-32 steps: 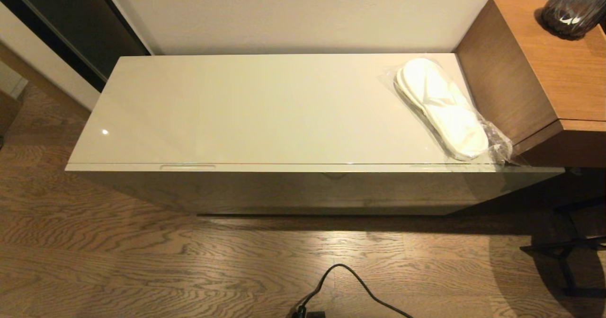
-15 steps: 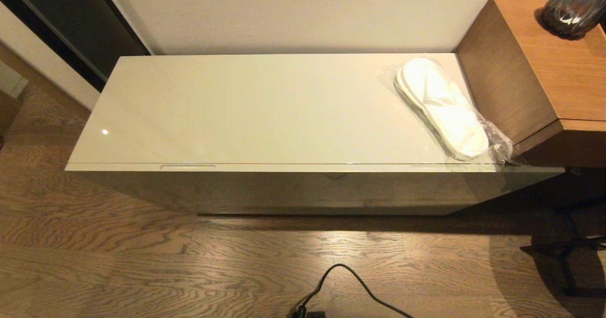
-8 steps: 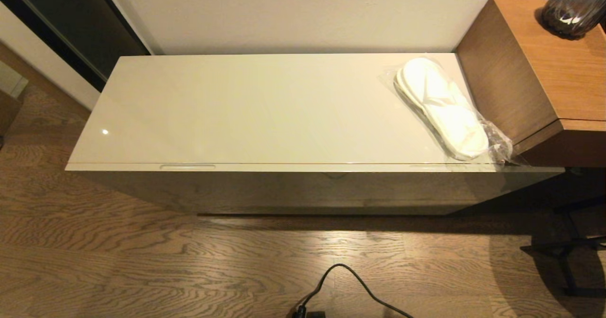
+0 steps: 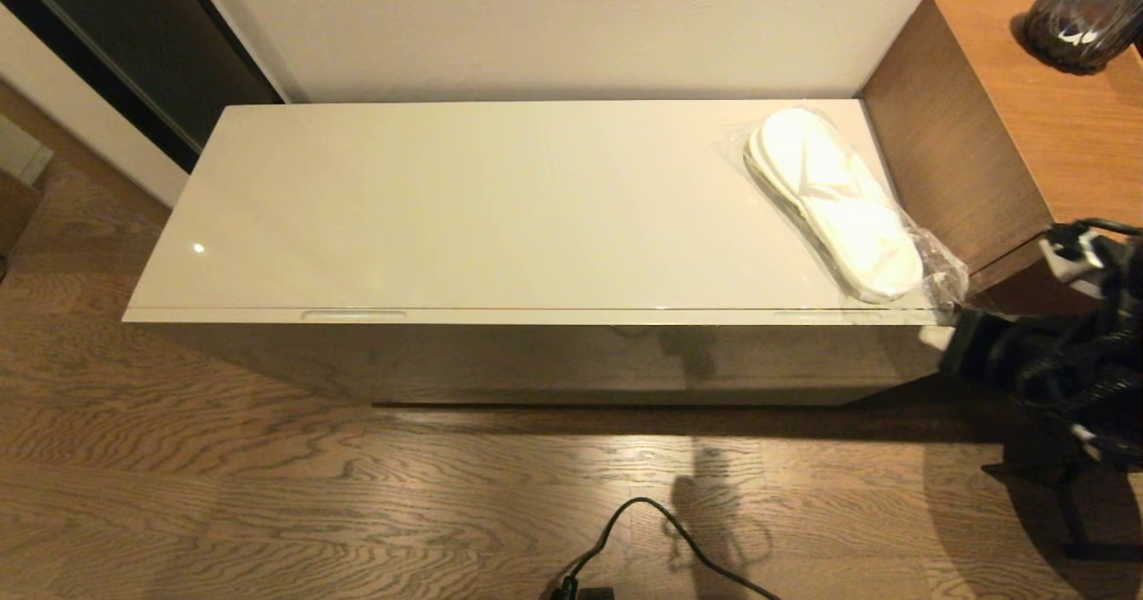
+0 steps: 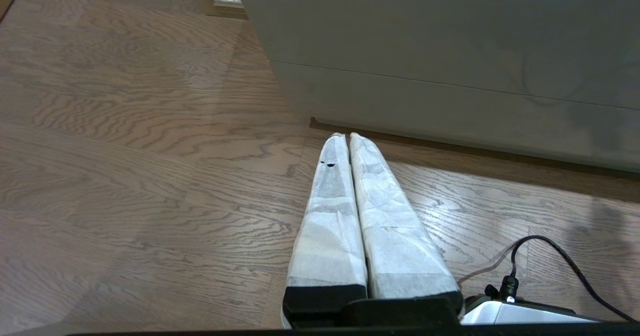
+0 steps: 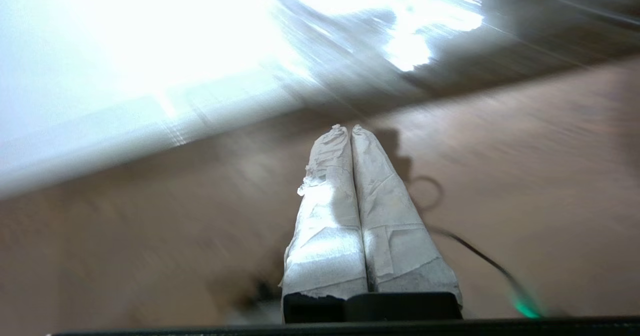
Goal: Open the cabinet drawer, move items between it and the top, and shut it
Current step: Open the drawer
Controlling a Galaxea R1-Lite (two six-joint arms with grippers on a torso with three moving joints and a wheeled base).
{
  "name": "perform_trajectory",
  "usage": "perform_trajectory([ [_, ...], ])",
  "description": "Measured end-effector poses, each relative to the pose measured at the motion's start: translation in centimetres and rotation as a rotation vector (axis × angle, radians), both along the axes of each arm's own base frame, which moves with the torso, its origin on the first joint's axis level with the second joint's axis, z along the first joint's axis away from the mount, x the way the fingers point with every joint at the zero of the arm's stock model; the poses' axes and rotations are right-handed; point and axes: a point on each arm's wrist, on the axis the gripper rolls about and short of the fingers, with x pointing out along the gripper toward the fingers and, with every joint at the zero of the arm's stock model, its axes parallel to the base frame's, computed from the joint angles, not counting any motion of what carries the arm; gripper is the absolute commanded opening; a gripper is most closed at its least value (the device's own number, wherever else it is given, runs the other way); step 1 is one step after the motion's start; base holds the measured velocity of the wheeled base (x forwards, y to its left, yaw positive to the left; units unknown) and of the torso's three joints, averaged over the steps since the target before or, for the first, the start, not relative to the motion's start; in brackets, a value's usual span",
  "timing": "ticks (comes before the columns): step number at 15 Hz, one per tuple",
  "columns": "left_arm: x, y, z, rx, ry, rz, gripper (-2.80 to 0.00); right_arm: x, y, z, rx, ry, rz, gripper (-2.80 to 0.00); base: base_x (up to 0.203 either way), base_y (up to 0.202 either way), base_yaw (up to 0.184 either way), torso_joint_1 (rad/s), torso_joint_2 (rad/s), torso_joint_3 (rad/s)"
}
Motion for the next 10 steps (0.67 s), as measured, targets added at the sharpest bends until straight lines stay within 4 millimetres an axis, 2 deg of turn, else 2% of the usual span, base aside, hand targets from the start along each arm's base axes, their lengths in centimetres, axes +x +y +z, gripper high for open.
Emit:
perform_trajectory([
  [3, 0.0, 0.0, 0.0, 0.0, 0.0, 0.0, -2.8, 5.3, 5.0, -0.6, 0.081, -0.048, -0.084, -2.8, 0.0, 0.0, 0.0, 0.0, 0.0, 0.0],
  [5, 0.0, 0.0, 0.0, 0.0, 0.0, 0.0, -2.8, 7.2, 7.2, -1.6, 0.11, -0.05, -0.141, -2.8, 0.0, 0.0, 0.0, 0.0, 0.0, 0.0],
  [7, 0.0, 0.0, 0.0, 0.0, 0.0, 0.001, -2.8, 8.3, 8.1, -2.5, 0.122, -0.035, -0.145, -2.8, 0.0, 0.0, 0.0, 0.0, 0.0, 0.0],
  [10, 0.0, 0.0, 0.0, 0.0, 0.0, 0.0, -2.8, 8.7, 8.4, -3.0, 0.115, -0.024, -0.143, -2.8, 0.0, 0.0, 0.0, 0.0, 0.0, 0.0],
])
